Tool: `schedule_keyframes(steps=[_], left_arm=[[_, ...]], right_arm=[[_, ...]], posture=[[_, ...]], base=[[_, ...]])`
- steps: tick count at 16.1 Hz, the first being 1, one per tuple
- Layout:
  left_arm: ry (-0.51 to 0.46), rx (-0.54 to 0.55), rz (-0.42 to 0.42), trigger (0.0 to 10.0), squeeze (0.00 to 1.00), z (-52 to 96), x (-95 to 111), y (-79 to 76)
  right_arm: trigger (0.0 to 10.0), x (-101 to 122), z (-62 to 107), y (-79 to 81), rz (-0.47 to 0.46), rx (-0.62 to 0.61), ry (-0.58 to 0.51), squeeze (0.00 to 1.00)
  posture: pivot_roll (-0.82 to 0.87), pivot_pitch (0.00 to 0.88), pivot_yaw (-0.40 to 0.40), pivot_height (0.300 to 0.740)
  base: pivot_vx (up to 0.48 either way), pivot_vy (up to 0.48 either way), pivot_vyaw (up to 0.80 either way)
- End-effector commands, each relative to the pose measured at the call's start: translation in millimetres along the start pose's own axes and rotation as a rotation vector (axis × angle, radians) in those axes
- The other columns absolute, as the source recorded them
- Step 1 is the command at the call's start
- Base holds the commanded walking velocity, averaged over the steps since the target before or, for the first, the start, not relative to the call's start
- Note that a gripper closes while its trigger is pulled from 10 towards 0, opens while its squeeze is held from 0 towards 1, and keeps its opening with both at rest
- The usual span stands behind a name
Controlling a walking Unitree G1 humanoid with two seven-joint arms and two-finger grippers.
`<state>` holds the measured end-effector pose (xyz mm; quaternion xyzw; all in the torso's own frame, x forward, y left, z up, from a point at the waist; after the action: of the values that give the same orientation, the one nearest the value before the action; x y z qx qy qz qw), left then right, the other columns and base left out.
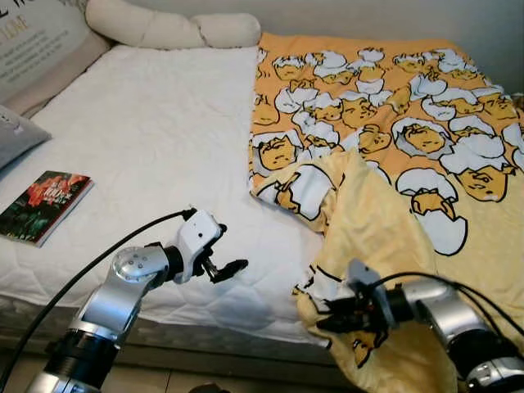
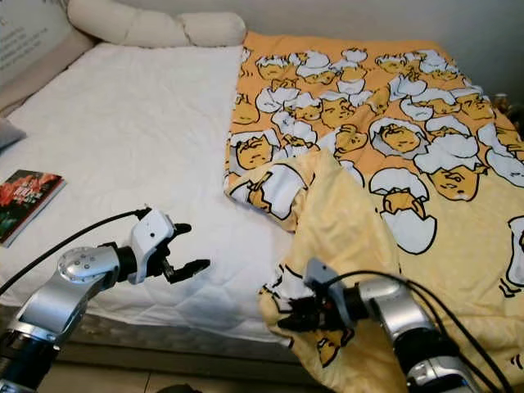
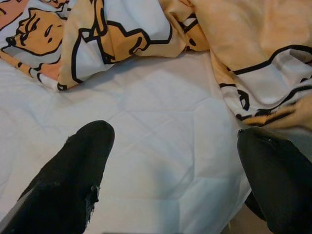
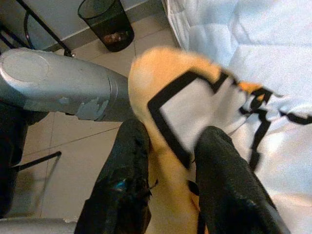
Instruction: Clean up the room
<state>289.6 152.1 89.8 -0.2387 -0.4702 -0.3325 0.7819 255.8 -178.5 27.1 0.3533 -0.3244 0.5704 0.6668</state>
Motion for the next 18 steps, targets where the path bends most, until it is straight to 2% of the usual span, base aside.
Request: schedule_keyframes(steps=[1,3,5,6,7,8,9,10,11,12,13,15,16,17,18], left_arm=[[0.014,-0.008,-0.022,10.0,0.0,-0.5,1,0.6],[0.017,-0.008,-0.026,10.0,0.0,-0.2,1,1.4],[0.017,-0.006,-0.031,10.0,0.0,-0.3,1,2.1],[0.014,-0.005,-0.031,10.0,0.0,-1.0,2,2.0],[0.01,-0.005,-0.032,10.0,0.0,-2.3,2,1.3],[0.01,-0.005,-0.032,10.0,0.0,-2.9,3,1.0],[0.007,-0.005,-0.032,10.0,0.0,-4.8,3,-0.4],[0.004,-0.006,-0.031,10.0,0.0,-5.8,3,-1.5],[0.003,-0.007,-0.031,10.0,0.0,-6.1,3,-2.1],[0.002,-0.009,-0.03,10.0,0.0,-6.5,3,-2.5],[0.004,-0.01,-0.031,10.0,0.0,-6.8,3,-2.6],[0.006,-0.011,-0.033,10.0,0.0,-7.0,3,-2.5],[0.006,-0.012,-0.033,10.0,0.0,-7.0,4,-2.5],[0.006,-0.012,-0.034,10.0,0.0,-7.3,5,-2.4],[0.007,-0.011,-0.036,10.0,0.0,-7.5,5,-2.4]], right_arm=[[10.0,8,3.2,-1.7,0.022,0.018,-0.028,1.0],[10.0,12,5.9,-0.5,0.033,0.035,-0.037,1.0],[10.0,18,7.7,-6.0,0.05,-0.046,-0.058,1.0],[10.0,21,5.9,-12.5,0.058,-0.125,-0.061,1.0],[10.0,24,2.6,-26.9,0.06,-0.289,-0.055,1.0],[10.0,26,1.4,-31.9,0.059,-0.35,-0.052,1.0],[10.0,25,-1.5,-46.3,0.005,-0.543,-0.03,1.0],[10.0,22,-7.2,-52.9,-0.083,-0.655,-0.012,1.0],[10.0,21,-10.8,-54.9,-0.115,-0.705,-0.002,1.0],[10.0,21,-15.9,-57.4,-0.186,-0.759,-0.008,1.0],[10.0,18,-20.8,-61.7,-0.243,-0.853,0.025,1.0],[10.0,18,-30.3,-64.2,-0.244,-0.932,0.082,1.0],[10.0,20,-34.3,-65.9,-0.208,-0.972,0.132,1.0],[10.0,19,-37.8,-67.2,-0.151,-1.018,0.238,1.0],[10.0,19,-39.1,-68.6,-0.128,-1.062,0.299,1.0]], posture=[[0.01,0.0,0.053,0.74],[0.01,0.0,0.057,0.74],[0.01,0.0,0.06,0.74],[0.01,0.0,0.06,0.74],[0.0,0.0,0.062,0.74],[0.0,0.0,0.062,0.74],[0.0,0.0,0.062,0.74],[0.0,0.0,0.064,0.74],[0.0,0.0,0.064,0.74],[0.0,0.0,0.067,0.74],[0.01,0.0,0.068,0.74],[0.01,0.0,0.068,0.74],[0.01,0.0,0.07,0.74],[0.02,0.0,0.067,0.74],[0.02,0.0,0.067,0.74]], base=[[0.0,0.0,0.0],[0.0,0.0,0.0],[0.0,0.0,0.0],[0.0,0.0,0.0],[0.0,0.0,0.0],[0.0,0.0,0.0],[0.0,0.0,0.0],[0.0,0.0,0.0],[0.0,0.0,0.0],[0.0,0.0,0.0],[0.0,0.0,0.0],[0.0,0.0,0.0],[0.0,0.0,0.0],[0.0,0.0,0.0],[0.0,0.0,0.0]])
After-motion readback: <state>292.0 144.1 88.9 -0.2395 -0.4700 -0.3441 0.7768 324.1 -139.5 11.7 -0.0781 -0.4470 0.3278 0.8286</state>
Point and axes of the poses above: a point about 5 cm out from each wrist's last joint towards the gripper, its own z axis pointing back from the gripper into the wrist, its own x axis along the axis of the wrist's last joint, y = z × x, the point moved 1 cm from there along -z, pointing out of the wrist towards the gripper, and after that the axes turned 15 degrees about z, right-handed, at the moved point
